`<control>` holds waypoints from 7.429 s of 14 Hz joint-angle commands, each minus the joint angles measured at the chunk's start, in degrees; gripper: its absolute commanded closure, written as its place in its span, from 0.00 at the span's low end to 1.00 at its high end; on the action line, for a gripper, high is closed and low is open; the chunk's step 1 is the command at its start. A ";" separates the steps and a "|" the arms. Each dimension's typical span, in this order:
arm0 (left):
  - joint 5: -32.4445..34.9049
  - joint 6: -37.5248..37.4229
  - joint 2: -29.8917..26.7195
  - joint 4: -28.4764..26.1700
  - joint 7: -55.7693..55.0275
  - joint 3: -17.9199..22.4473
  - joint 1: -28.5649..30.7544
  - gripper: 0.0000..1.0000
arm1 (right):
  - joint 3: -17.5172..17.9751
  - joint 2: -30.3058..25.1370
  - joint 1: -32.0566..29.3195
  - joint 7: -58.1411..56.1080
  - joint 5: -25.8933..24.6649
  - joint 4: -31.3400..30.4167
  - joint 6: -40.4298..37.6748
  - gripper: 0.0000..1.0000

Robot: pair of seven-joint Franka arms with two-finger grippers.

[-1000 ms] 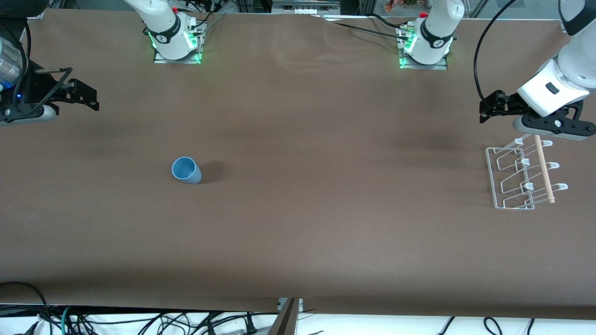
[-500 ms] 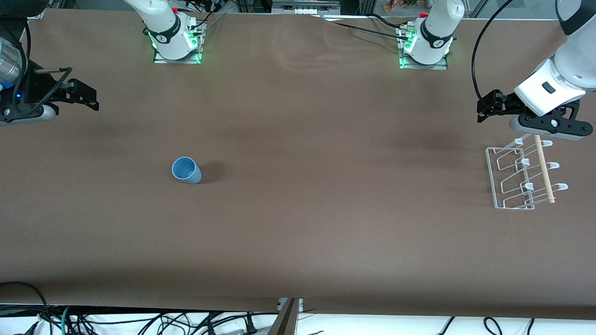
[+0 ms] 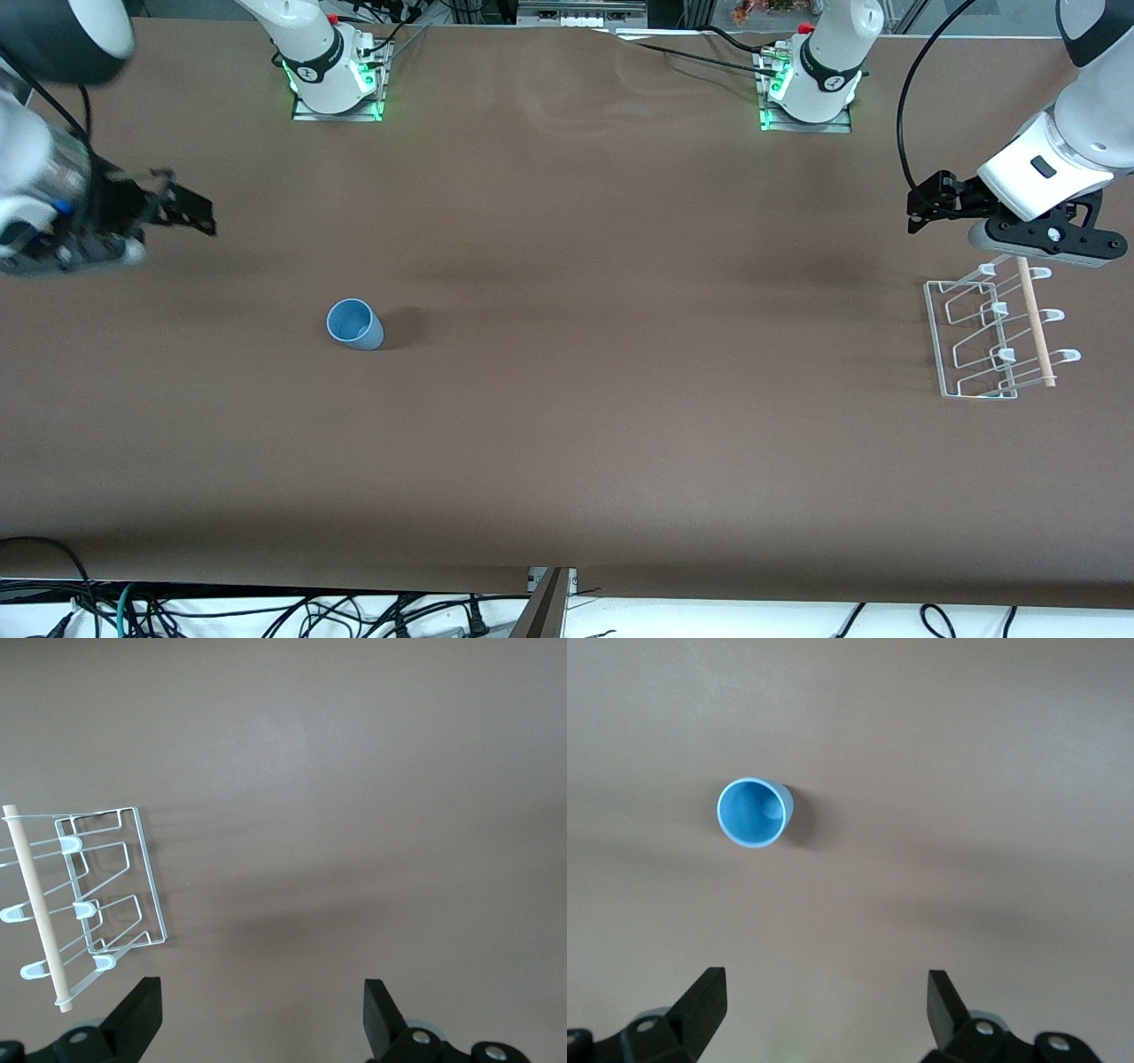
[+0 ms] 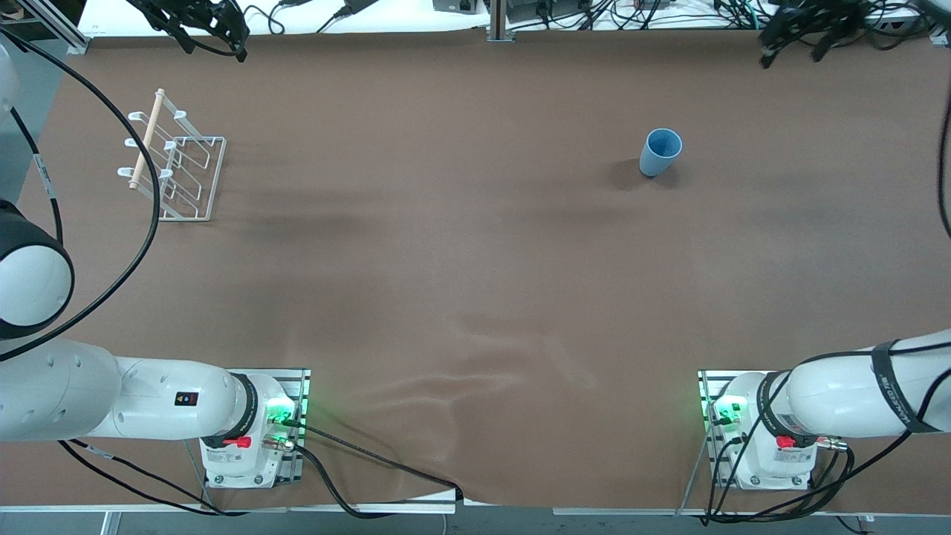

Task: Transfer cup to left arm and place on rack
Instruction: 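Reach the right gripper down to the light-blue cup, then close the right gripper on the cup rim and lift it, then carry the cup toward center while the left gripper approaches it, then grasp the cup body with the left gripper beside the right gripper, then open the right gripper and withdraw it while the left gripper holds the cup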

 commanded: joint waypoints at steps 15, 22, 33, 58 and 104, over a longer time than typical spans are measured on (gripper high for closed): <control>-0.98 -2.43 0.15 0.51 -0.05 -0.03 -0.13 0.00 | 0.19 22.15 4.97 0.38 4.47 -5.96 22.75 0.14; -0.98 -2.62 0.15 0.51 -0.22 -0.03 -0.13 0.00 | 0.19 24.70 6.64 0.47 4.47 -5.35 22.75 0.93; -0.98 -2.62 0.15 0.51 -0.57 -0.03 -0.13 0.00 | 0.19 24.35 7.35 11.15 8.32 5.43 15.39 1.00; -30.67 3.60 14.30 6.49 43.27 -12.86 0.23 0.00 | 4.23 23.82 29.67 70.60 44.37 24.71 22.13 1.00; 2.61 -11.75 14.49 5.08 53.21 -14.62 1.28 0.99 | -24.25 8.46 18.42 32.47 26.55 22.28 -11.27 0.01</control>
